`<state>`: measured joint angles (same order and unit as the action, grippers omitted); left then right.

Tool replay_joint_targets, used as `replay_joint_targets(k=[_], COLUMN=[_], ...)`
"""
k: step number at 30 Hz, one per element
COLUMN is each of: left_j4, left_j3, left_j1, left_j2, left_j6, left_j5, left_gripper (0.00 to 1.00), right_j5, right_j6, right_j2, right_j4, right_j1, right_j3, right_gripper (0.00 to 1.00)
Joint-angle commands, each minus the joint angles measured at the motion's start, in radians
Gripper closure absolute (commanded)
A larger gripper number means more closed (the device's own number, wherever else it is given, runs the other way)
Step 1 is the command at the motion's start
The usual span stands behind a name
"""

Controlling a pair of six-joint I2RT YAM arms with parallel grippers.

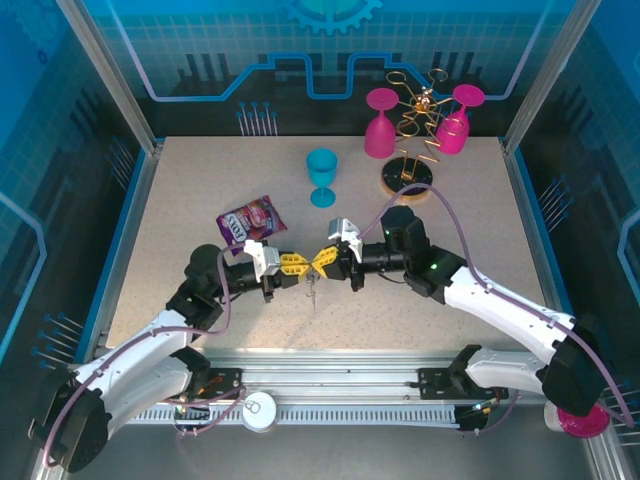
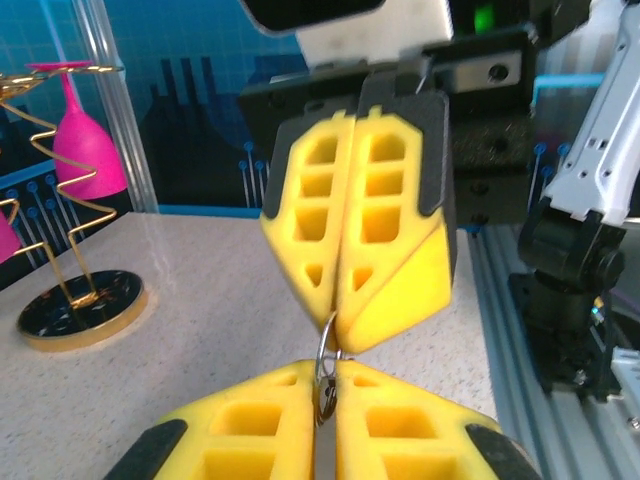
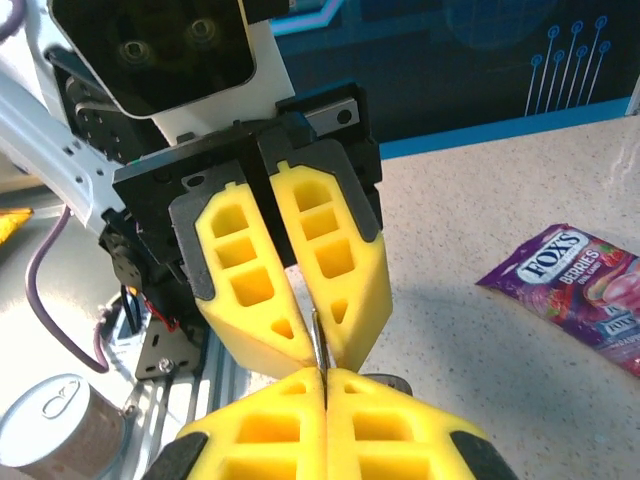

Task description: Put the keys on the keyring

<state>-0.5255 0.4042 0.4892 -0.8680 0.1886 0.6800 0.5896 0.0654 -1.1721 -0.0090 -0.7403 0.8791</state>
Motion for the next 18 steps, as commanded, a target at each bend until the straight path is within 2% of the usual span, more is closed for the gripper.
replay_joint_targets(k=[1,6,7,8,11,14,17,18], left_j4=[0.173,0.198,0.198,0.197,0.167,0.21,0.252,0.27], left_j3=[0.048,0.064,0.067,0.07,0.063,0.068,0.066,0.069], left_j1=[0.0,0.004,0.004,0.004,0.008,0.014,0.014,0.015], left_j2=[0.014,0.002,-0.002,-0.004,-0.004,0.007,0.019,0.019], left_j6=[0.109,0.117,0.114,0.113,0.1,0.114,0.093,0.056], left_j5=[-0.076,-0.07,-0.065,-0.053,-0.045,-0.134,-0.223,-0.274], left_gripper=[0.88,0.9,0.96,1.0,1.0,1.0,1.0,1.0], right_j5=[0.01,0.002,-0.003,-0.002,0.005,-0.048,-0.204,-0.244], right_j6=[0.122,0.19,0.2,0.207,0.165,0.027,-0.085,-0.118], right_j2=[-0.002,-0.043,-0.05,-0.058,-0.055,0.008,0.045,0.051], right_j4=[-0.203,-0.339,-0.355,-0.366,-0.316,-0.182,-0.152,-0.151], right_j1=[-0.013,-0.024,-0.03,-0.036,-0.03,0.025,0.051,0.051], right_j3=[0.093,0.177,0.189,0.2,0.185,0.098,0.017,-0.008], right_gripper=[1.0,1.0,1.0,1.0,1.0,1.0,0.98,0.85])
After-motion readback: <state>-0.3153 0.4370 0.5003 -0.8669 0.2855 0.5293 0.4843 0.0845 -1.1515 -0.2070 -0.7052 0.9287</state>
